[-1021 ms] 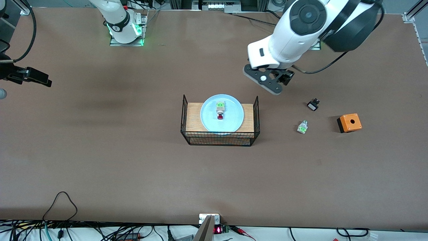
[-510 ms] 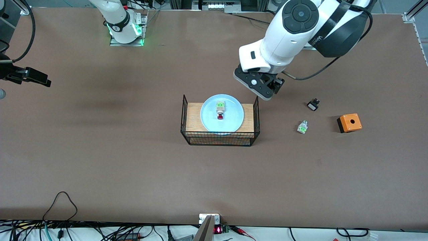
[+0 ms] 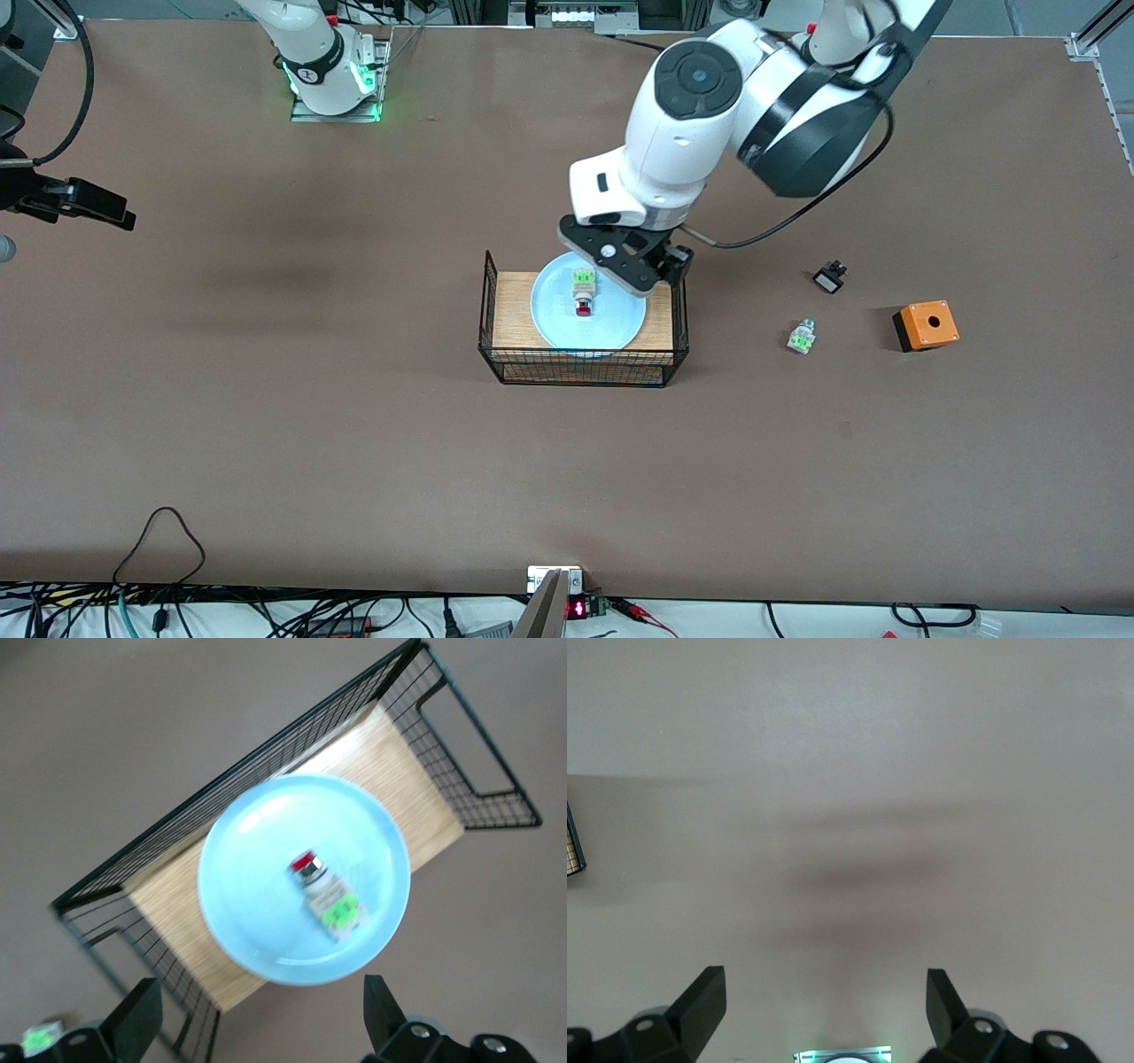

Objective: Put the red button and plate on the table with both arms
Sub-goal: 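Lower the left gripper and close it on the red button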

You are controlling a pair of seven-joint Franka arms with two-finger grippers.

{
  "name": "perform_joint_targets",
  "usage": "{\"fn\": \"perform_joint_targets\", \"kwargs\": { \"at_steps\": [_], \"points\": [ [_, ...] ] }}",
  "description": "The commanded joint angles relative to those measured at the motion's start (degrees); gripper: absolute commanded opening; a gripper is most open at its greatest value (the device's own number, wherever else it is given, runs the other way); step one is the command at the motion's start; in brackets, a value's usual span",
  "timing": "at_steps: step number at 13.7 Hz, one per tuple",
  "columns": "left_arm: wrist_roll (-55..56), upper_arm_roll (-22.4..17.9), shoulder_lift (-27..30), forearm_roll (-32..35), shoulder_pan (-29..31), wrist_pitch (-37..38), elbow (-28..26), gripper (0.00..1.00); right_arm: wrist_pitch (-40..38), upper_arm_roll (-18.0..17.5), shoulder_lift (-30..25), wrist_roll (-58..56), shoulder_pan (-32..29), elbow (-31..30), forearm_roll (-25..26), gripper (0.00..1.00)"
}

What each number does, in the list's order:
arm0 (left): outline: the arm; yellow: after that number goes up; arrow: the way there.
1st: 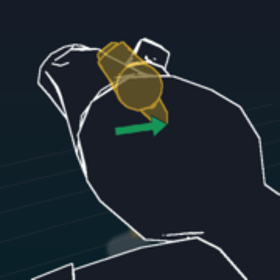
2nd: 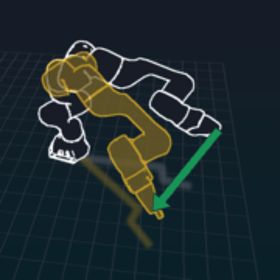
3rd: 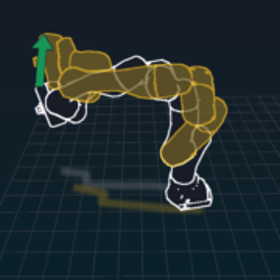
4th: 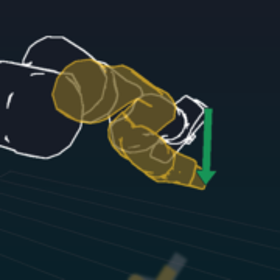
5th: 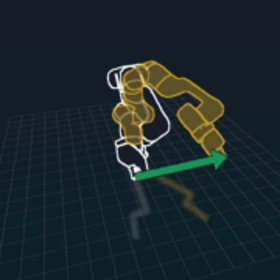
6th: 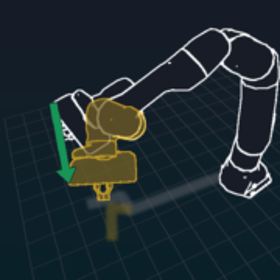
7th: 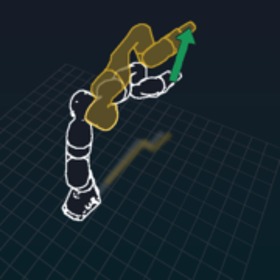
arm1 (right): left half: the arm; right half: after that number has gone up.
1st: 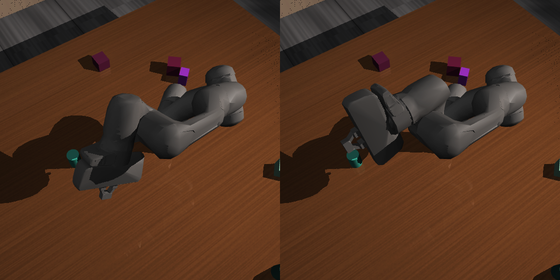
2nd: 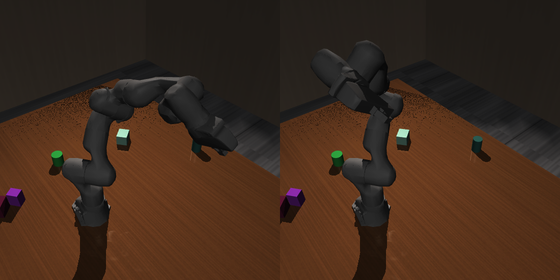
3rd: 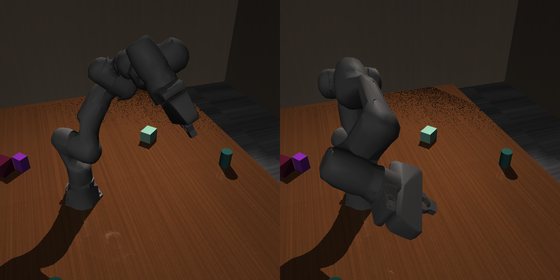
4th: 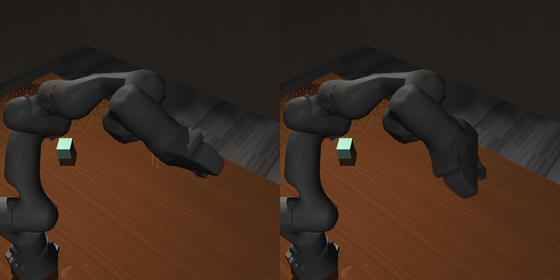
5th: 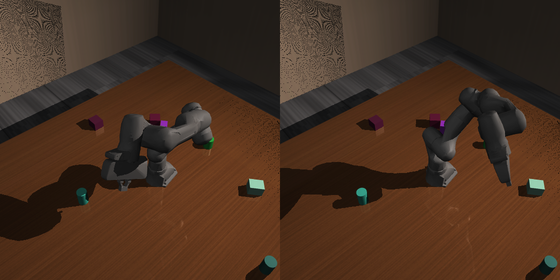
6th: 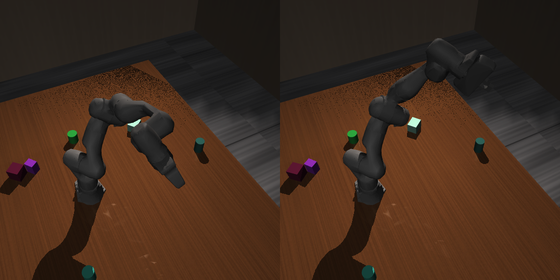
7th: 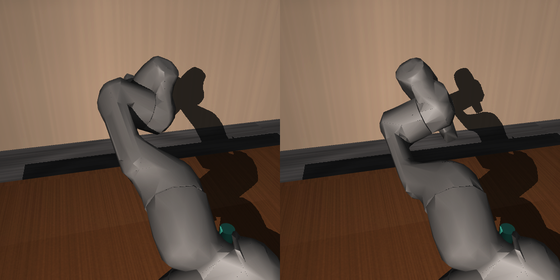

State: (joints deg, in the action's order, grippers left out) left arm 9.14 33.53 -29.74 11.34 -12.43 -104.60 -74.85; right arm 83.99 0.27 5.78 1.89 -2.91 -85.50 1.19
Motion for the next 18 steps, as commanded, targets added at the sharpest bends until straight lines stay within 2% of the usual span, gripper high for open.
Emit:
{"fn": "perform_joint_targets", "kwargs": {
  "at_steps": [1,5,8,11,18],
  "points": [
    [3.0,-0.2,-3.8,1.8,-1.5,-1.8,3.1,1.0,-0.4,-0.4,-0.2,-0.4,-0.6,0.0,-0.2,1.0],
    [4.5,-2.2,-6.7,2.0,-2.7,-7.1,3.1,1.0,-0.5,-0.4,-0.2,-0.4,-0.6,0.0,-0.2,1.0],
    [4.5,-3.1,-8.1,2.4,-3.6,-7.4,3.0,1.0,-0.5,-0.4,-0.2,-0.5,-0.7,0.0,-0.2,1.0],
    [6.5,-3.1,-9.4,6.2,-5.1,-7.3,2.7,1.0,-0.5,-0.1,-0.2,-0.5,-0.7,0.0,-0.2,1.0],
    [9.6,-3.2,-11.5,6.4,-7.2,-7.4,2.3,1.0,-0.8,-0.1,-0.2,-0.6,-0.7,0.0,-0.2,1.0]
  ]
}}
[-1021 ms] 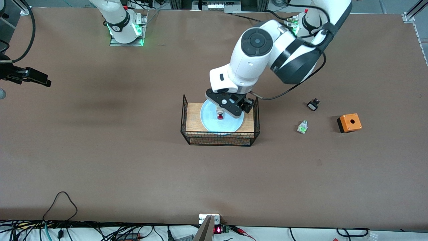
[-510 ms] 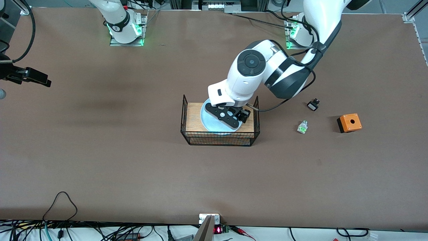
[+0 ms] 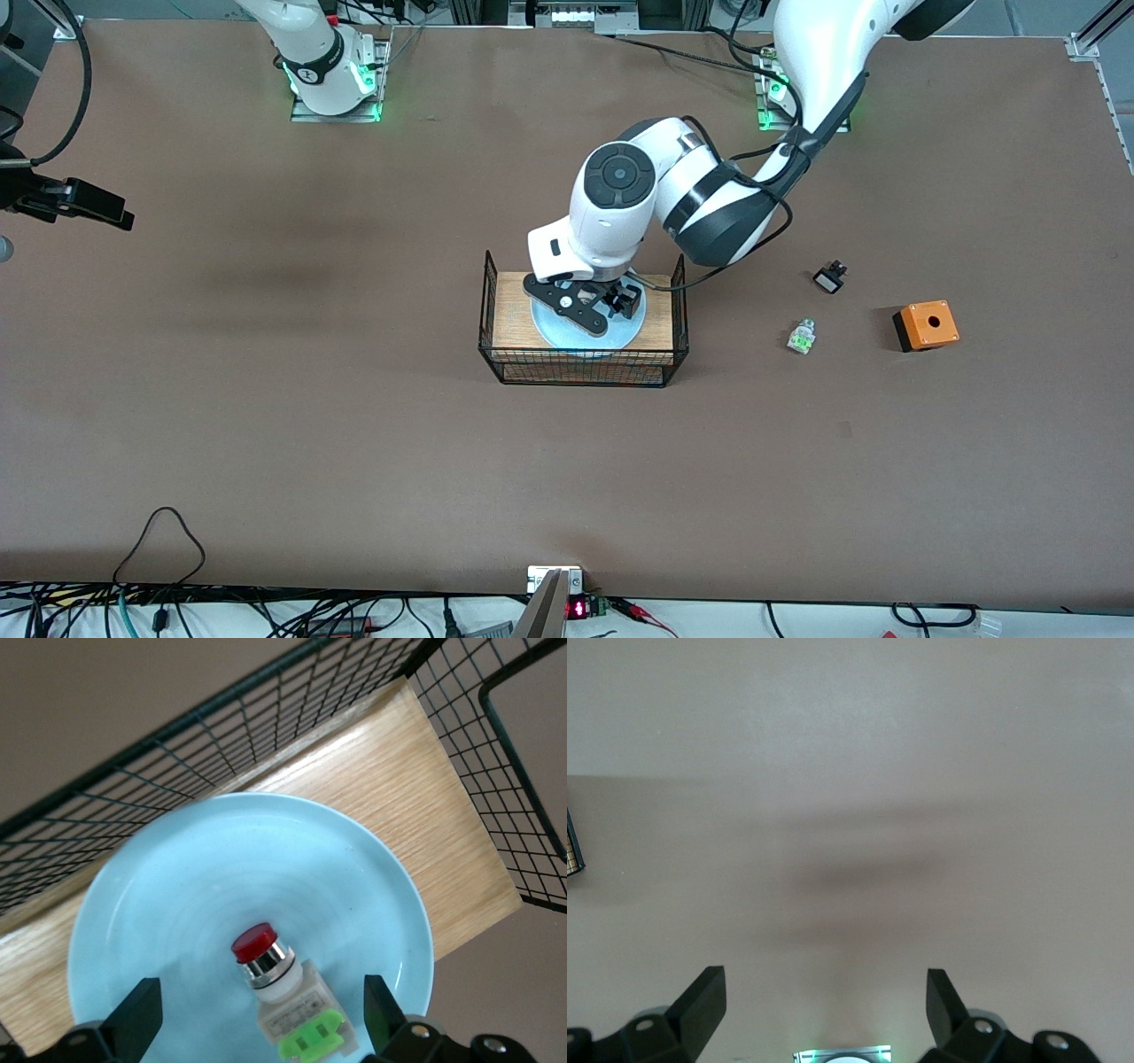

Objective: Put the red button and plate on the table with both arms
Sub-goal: 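Lower the left gripper and close it on the red button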

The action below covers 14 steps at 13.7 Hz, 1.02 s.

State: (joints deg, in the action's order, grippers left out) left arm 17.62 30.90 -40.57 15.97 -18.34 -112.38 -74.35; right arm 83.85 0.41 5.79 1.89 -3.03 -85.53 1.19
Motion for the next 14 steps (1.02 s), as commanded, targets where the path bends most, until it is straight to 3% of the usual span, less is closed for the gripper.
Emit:
{"fn": "perform_joint_targets", "kwargs": {
  "at_steps": [1,14],
  "points": [
    [1.1,-0.6,-0.6,1.9,-1.3,0.4,1.6,1.0,-0.7,-0.2,-0.2,-0.6,-0.6,0.0,-0.2,1.0],
    [2.7,-0.5,-1.6,4.7,-1.1,-2.1,-1.6,0.99,-0.7,-0.5,-0.2,-0.3,0.0,0.0,-0.1,1.0]
  ]
}}
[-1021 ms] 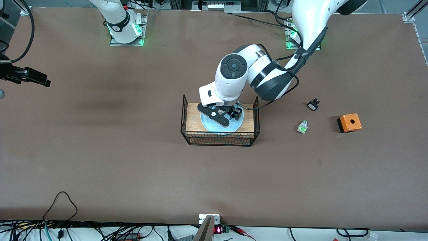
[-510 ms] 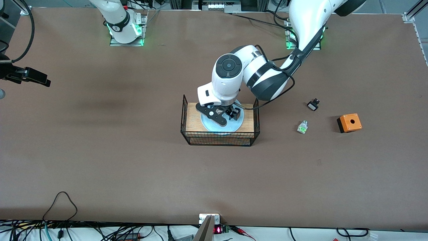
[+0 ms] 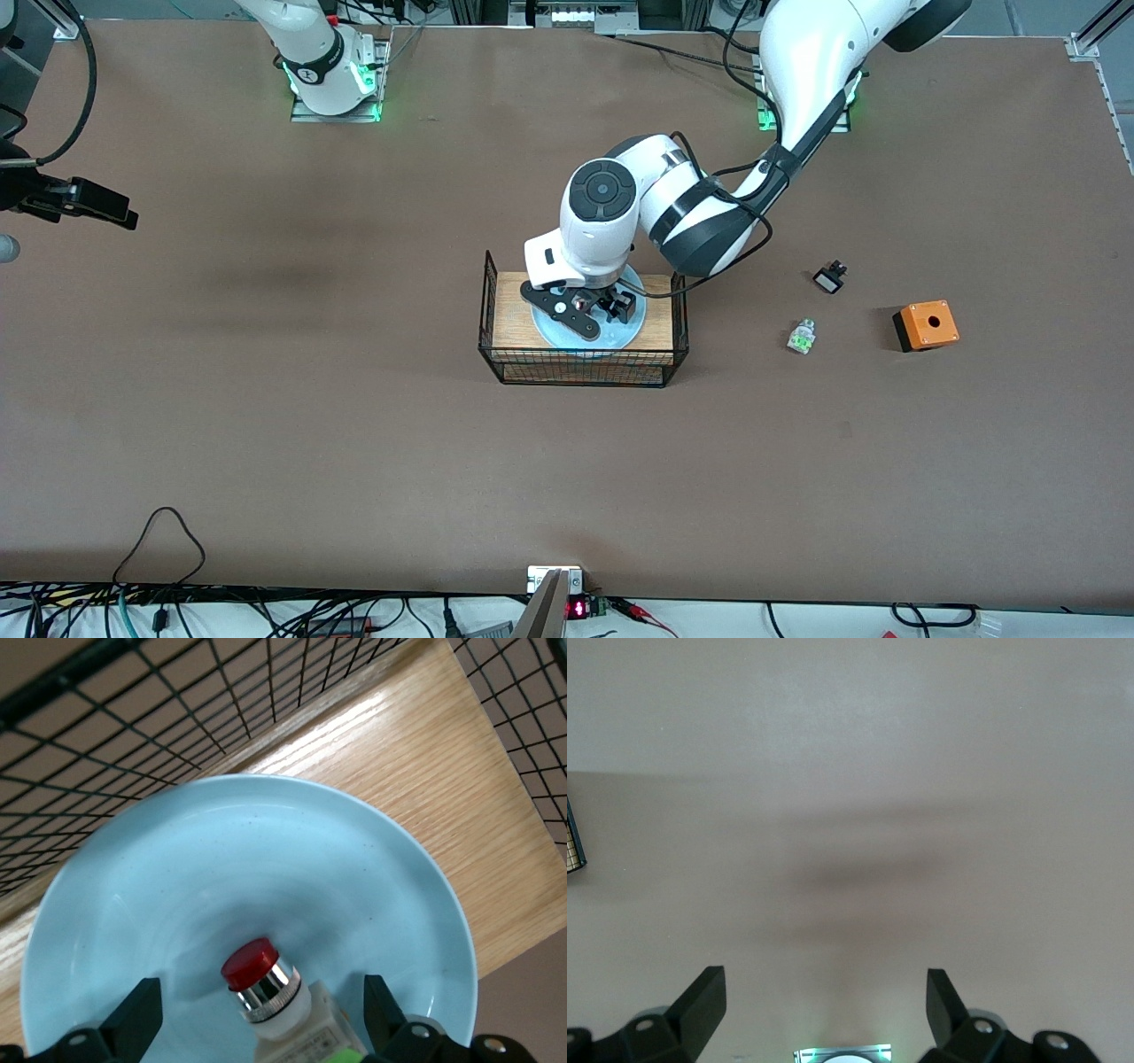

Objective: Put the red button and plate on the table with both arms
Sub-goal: 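Lower the left gripper and close it on the red button, then lift the red button off the plate with the left gripper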

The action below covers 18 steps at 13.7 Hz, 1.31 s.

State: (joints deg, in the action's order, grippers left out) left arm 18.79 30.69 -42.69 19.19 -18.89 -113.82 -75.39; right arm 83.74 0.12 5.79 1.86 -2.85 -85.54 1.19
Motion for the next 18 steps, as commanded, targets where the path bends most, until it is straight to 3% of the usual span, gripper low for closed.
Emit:
{"fn": "perform_joint_targets", "kwargs": {
  "at_steps": [1,10,15,18],
  "points": [
    [2.1,-0.3,0.5,1.5,-0.5,-0.7,-0.5,0.95,-0.6,-0.2,-0.2,-0.4,-0.2,0.0,-0.1,1.0],
    [3.1,0.3,2.9,1.5,-0.4,1.4,-2.9,0.75,-0.6,-0.2,-0.2,-0.5,-0.3,0.0,-0.1,1.0],
    [3.3,0.5,4.6,0.8,0.0,4.0,-2.9,0.42,-0.6,-0.2,-0.2,-0.5,-0.3,0.0,-0.1,1.0],
    [3.4,0.5,5.0,0.8,-0.1,4.8,-2.8,0.3,-0.7,-0.2,-0.2,-0.5,-0.3,0.0,-0.1,1.0]
  ]
}}
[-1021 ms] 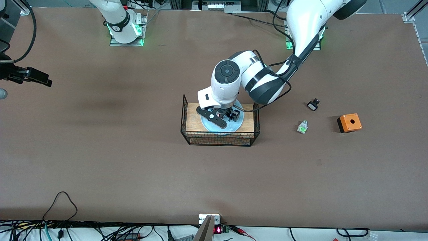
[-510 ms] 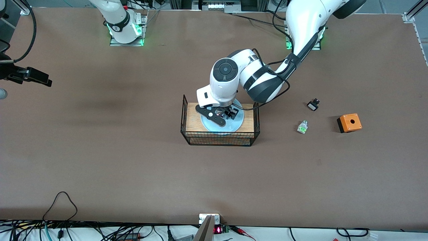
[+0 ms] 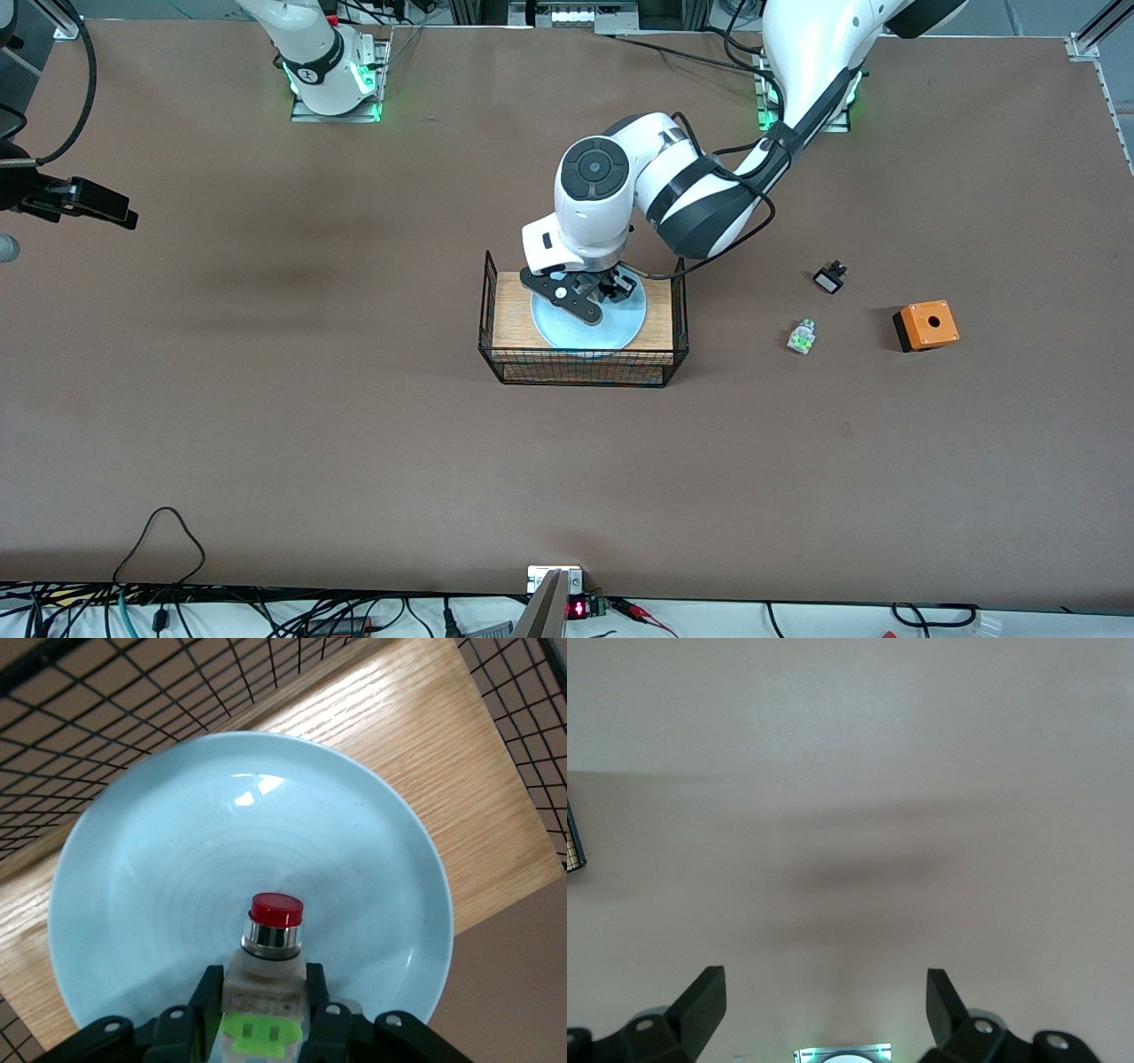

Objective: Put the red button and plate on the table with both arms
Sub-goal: 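Lift the red button off the plate with the left gripper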

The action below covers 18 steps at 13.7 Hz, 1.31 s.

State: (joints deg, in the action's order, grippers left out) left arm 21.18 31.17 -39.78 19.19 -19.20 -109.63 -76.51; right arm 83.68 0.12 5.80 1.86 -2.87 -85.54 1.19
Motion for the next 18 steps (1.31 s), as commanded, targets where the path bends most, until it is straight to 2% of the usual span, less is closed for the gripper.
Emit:
{"fn": "perform_joint_targets", "kwargs": {
  "at_steps": [1,5,7,9,11,18],
  "points": [
    [1.3,0.0,2.2,0.7,0.2,0.7,-1.7,0.29,-0.6,-0.2,-0.2,-0.5,-0.3,0.0,-0.1,1.0],
    [2.7,0.1,2.6,0.7,-0.1,0.8,-1.3,0.21,-0.6,-0.2,-0.2,-0.5,-0.4,0.0,-0.1,1.0],
    [3.9,0.3,3.3,0.6,-0.4,2.0,-0.8,0.2,-0.5,-0.1,-0.2,-0.5,-0.5,0.0,-0.1,1.0],
    [5.6,2.5,4.3,0.6,0.2,3.9,-0.5,0.2,-0.6,-0.1,-0.2,-0.5,-0.4,0.0,-0.1,1.0],
    [5.8,2.7,5.6,0.0,0.1,6.0,0.0,0.16,-0.6,-0.1,-0.3,-0.6,-0.4,0.0,-0.1,1.0],
    [5.9,3.8,6.6,-3.4,-0.4,17.2,8.1,0.14,-0.5,-0.1,-0.3,-0.7,-0.2,0.2,-0.1,1.0]
  ]
}}
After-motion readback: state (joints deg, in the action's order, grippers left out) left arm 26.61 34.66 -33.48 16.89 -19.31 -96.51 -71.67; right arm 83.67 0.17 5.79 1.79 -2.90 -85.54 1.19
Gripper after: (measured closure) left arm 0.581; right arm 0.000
